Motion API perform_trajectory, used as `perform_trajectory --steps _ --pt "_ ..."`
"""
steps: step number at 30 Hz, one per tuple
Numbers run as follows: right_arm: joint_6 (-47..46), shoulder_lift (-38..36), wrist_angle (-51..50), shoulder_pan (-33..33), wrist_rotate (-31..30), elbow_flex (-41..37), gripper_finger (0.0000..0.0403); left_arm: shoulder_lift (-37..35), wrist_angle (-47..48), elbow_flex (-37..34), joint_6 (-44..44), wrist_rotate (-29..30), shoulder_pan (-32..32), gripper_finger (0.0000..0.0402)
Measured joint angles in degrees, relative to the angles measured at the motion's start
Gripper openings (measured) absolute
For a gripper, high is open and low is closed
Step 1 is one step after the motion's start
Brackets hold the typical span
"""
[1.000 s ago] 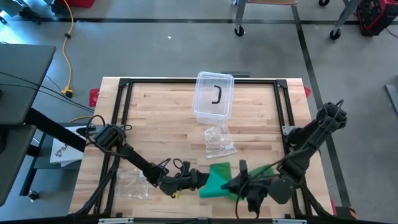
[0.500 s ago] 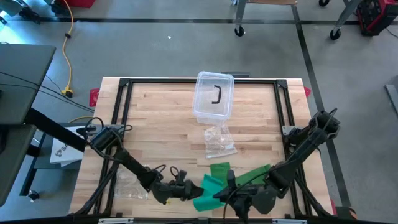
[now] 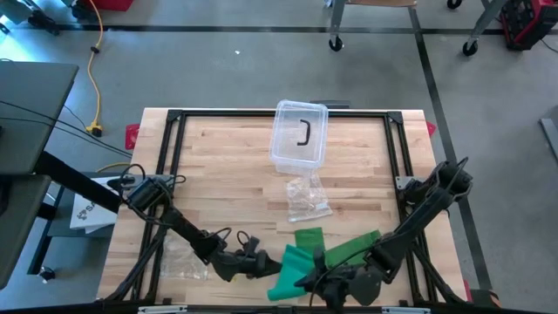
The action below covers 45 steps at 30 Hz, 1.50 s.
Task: Roll bandage
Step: Roll the blue bandage
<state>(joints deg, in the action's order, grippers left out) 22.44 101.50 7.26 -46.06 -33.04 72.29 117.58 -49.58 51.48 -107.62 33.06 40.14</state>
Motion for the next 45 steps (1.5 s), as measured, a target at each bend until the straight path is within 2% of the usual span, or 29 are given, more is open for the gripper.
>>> perform_trajectory --steps 3,7,12,19,27,31,37,41,45 --pt "-5.0 2.2 1.0 -0.3 3.2 0.0 0.0004 0.0 2.7 -0.1 0.7 -3.8 0.7 0.0264" --pt "-9.9 4.5 3.2 -2.3 3.8 0.0 0.0004 -0.1 5.7 0.0 1.3 -8.7 2.7 0.0264" --pt "-15.0 5.8 4.5 -5.0 2.9 0.0 0.0004 -0.1 7.1 0.1 7.8 -6.9 3.5 0.0264" --pt "-21.5 5.8 4.5 -7.2 1.8 0.0 0.0004 -0.1 7.5 0.1 21.3 0.2 0.0 0.0264" --pt "-25.2 5.8 3.3 -7.6 0.9 0.0 0.0004 -0.2 13.9 0.2 31.1 0.3 -4.6 0.0264" --pt "-25.6 5.8 3.3 -7.0 0.0 0.0 0.0004 -0.2 15.9 1.1 40.2 -2.8 -5.4 0.0264" --pt "-25.5 5.8 2.9 -5.0 -0.2 0.0 0.0004 -0.1 35.5 8.2 52.1 -2.2 -5.1 0.0253" --pt "-25.1 5.8 2.7 -3.7 -0.2 0.0 0.0004 -0.2 50.1 14.3 62.8 1.7 -4.3 0.0236" --pt "-25.0 5.8 2.1 -2.6 0.6 0.0 0.0004 -0.4 55.5 15.0 65.5 4.6 -4.8 0.0230"
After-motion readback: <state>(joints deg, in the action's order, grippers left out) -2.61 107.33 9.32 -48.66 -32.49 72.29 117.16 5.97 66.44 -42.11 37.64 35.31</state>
